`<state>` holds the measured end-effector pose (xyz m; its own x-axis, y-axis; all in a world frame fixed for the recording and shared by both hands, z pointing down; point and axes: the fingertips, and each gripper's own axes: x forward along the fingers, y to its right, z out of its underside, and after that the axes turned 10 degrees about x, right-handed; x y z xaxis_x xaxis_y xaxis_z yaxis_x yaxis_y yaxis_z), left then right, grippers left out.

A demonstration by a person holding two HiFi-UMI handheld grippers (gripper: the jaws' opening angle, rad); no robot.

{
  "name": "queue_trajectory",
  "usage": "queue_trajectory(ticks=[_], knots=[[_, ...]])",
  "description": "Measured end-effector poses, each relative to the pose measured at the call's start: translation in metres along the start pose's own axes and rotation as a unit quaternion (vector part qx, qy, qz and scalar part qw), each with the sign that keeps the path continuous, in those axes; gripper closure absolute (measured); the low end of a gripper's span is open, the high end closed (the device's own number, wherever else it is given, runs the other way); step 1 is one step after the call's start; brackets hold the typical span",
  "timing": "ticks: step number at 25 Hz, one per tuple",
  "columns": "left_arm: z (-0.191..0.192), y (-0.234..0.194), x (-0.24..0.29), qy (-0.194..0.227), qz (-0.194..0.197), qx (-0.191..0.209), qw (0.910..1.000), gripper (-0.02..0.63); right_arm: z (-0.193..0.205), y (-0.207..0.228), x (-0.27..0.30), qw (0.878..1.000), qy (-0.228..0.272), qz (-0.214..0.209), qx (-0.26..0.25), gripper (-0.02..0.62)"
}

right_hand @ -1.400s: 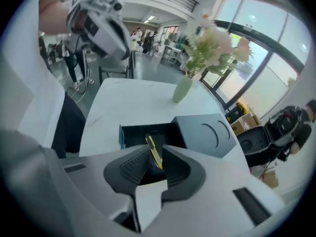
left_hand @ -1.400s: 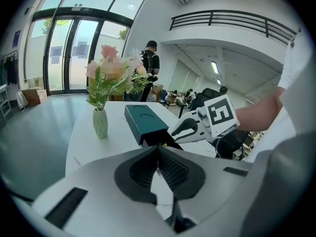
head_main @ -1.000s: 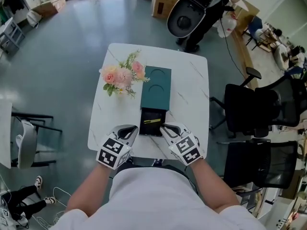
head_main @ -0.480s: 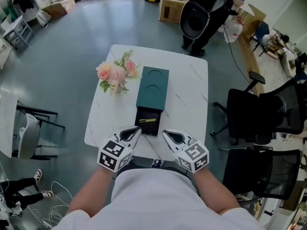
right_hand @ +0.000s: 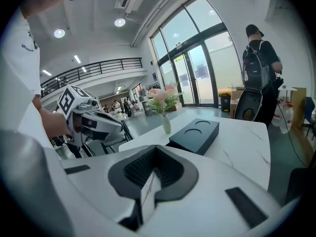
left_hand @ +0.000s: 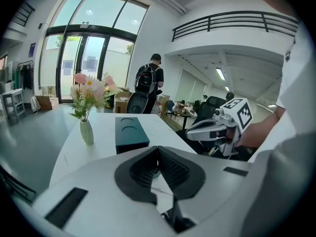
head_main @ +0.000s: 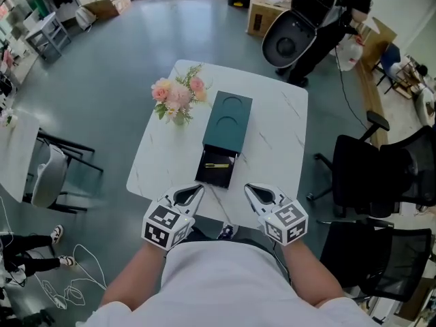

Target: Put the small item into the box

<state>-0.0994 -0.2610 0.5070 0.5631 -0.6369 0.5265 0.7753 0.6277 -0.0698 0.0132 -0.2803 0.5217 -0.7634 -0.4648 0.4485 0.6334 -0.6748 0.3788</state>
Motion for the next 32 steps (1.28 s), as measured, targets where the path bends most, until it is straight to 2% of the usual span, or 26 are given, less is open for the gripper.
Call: queue_trajectory(ticks=[3,7,14,19,29,32], knots=[[0.003,-0.002,-0.013,-0.001,0.000,-0.017,0.9998,0.591,0.000,-0.011,-0.004,1.000,0.002,-0.002,0.001,0.580],[-0.003,-0.010,-0.022,0.016,0.021,-0.040,0.9989,0.591,0.000,-0.027,-0.001,1.000,0.006,0.004,0.003,0.580],[0.013,-0.021,-0.052,0.007,0.057,0.007,0.9983,0.591,0.011,-0.057,0.014,0.997,0.026,0.049,0.047,0.580],[0.035,-0.035,-0.078,0.003,0.084,0.010,0.9965,0.591,0.019,-0.089,0.024,0.994,0.039,0.078,0.067,0.580],[0.054,-0.041,-0.122,0.014,0.146,0.042,0.9883,0.591,0.045,-0.156,0.032,0.982,0.074,0.140,0.105,0.580],[0.065,-0.041,-0.128,0.004,0.161,0.052,0.9855,0.591,0.052,-0.171,0.033,0.979,0.077,0.154,0.110,0.580]])
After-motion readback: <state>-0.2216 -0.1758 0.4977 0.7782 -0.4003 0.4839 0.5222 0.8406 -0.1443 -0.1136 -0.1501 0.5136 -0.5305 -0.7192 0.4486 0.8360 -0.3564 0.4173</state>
